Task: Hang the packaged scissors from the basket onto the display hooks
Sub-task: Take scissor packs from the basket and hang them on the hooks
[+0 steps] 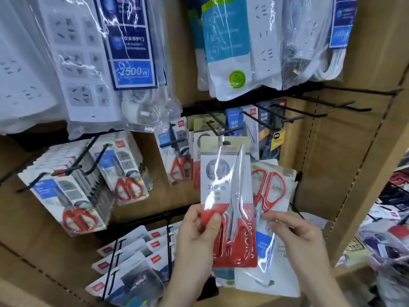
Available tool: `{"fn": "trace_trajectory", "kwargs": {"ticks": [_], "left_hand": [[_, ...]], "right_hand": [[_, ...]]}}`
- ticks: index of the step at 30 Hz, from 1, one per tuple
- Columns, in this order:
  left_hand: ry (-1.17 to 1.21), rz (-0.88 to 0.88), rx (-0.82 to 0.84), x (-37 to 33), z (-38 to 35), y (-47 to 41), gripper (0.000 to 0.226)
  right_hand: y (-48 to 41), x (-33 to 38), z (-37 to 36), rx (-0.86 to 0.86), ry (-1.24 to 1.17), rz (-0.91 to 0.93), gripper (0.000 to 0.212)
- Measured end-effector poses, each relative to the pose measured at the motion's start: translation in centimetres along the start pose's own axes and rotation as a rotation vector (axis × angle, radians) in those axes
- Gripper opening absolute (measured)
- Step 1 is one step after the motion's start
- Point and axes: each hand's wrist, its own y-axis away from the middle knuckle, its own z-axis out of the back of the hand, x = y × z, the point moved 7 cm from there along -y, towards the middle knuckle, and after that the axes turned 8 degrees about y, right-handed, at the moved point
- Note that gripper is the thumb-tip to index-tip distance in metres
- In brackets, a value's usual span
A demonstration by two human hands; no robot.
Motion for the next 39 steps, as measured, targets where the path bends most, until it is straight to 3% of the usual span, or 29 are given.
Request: {"fn": "trace_trajectory", "kwargs": {"ticks": [3, 7, 12, 15, 18, 21, 27, 35, 39], "left_hand": [[-0.008, 0.018, -0.006, 0.4, -0.5, -0.3, 0.008], [-0.013, 0.041, -0.002, 0.4, -0.6, -1.2, 0.010], [-0.004, 0.039, 0.069, 0.3, -0.4, -2.0, 0.037], [-0.092, -0.038, 0.177, -0.3, 0.8, -1.4, 0.058], [-0.185, -0.013, 0.283, 0.0, 1.5, -1.0, 0.051], [-0.193, -0.023, 0.213, -0.2, 1.9, -1.9, 0.050], [-0.202, -0.042, 0.061, -0.2, 2.3, -6.2, 0.050], [-0.242, -0.027, -0.010, 2.2, 1.9, -10.0, 0.051], [-0.374, 0.004, 0.061, 3.3, 1.7, -10.9, 0.052]], "right_hand": [[0.6, 0.3, -0.4, 0.028, 0.004, 0.034, 0.040], [1.1, 0.6, -1.1, 0.056, 0.005, -0.001, 0.009], [1.4, -0.6, -2.0, 0.058, -0.022, -0.166, 0.024], [1.4, -0.5, -1.9, 0.020, -0.050, -0.196, 0.022], [1.1, -0.1, -1.9, 0.004, -0.067, -0.193, 0.009], [0.5, -0.1, -1.8, -0.017, -0.020, -0.175, 0.003], [0.0, -0.8, -0.7, -0.051, 0.056, -0.143, 0.023], [-0.3, 0.3, 1.6, -0.154, 0.082, -0.045, 0.017], [-1.0, 0.2, 2.1, -0.167, 0.023, -0.059, 0.022]]}}
